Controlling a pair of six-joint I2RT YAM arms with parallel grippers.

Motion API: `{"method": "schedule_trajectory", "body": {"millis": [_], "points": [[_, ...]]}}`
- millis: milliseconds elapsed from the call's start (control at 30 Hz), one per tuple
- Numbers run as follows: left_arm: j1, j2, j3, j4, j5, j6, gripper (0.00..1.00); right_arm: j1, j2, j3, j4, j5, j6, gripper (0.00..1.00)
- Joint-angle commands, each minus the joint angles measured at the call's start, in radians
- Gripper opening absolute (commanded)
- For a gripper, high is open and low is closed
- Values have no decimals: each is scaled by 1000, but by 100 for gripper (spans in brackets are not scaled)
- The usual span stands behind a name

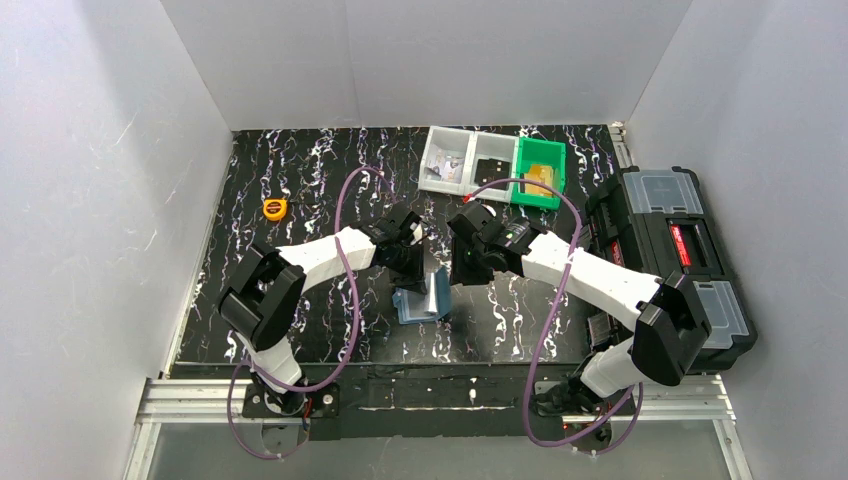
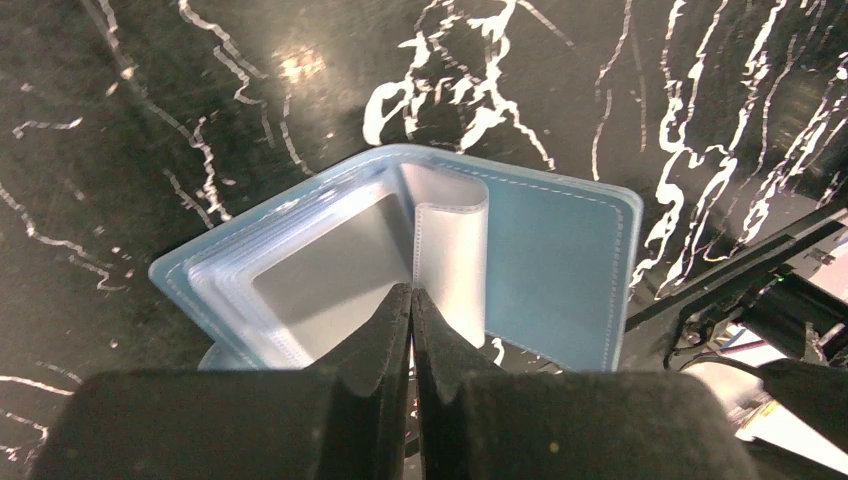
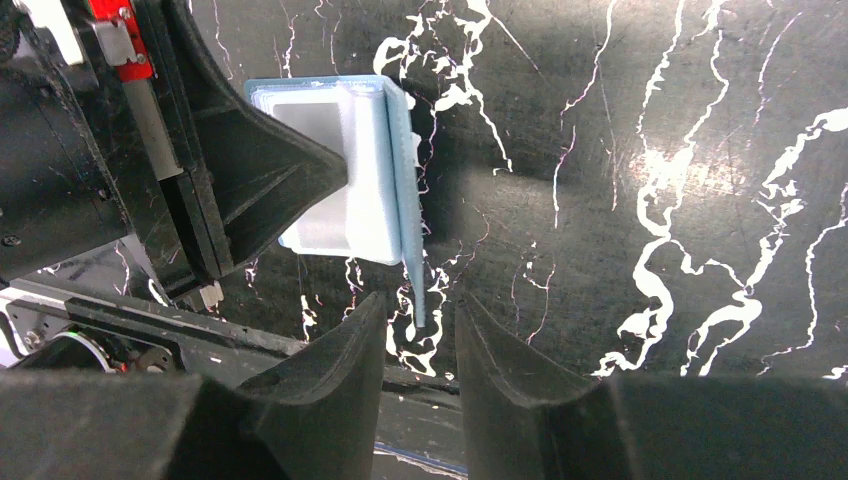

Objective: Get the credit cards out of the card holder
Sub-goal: Open the card holder at the center of the board.

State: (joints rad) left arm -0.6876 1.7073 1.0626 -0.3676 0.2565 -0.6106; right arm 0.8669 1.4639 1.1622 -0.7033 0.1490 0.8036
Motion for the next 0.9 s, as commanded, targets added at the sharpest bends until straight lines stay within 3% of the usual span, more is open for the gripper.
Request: {"method": "schedule_trajectory", "body": {"millis": [0,300,567,733,867], "points": [[-20,23,61,1,33,-2,2,7,-14,-36,37,-33,-15,38],[-53,95,136,5,73,-11,3,6,-51,-134,119,-74,-18,38],[-58,112,145,-2,105,-25,3,6,22,-181,199,-111,-11,37],[-58,87,142,-24,97,-29,3,-2,73,-194,163,-73,17,19],[-58,74,136,-33,94,-26,3,-22,102,-212,168,-69,18,11]]}}
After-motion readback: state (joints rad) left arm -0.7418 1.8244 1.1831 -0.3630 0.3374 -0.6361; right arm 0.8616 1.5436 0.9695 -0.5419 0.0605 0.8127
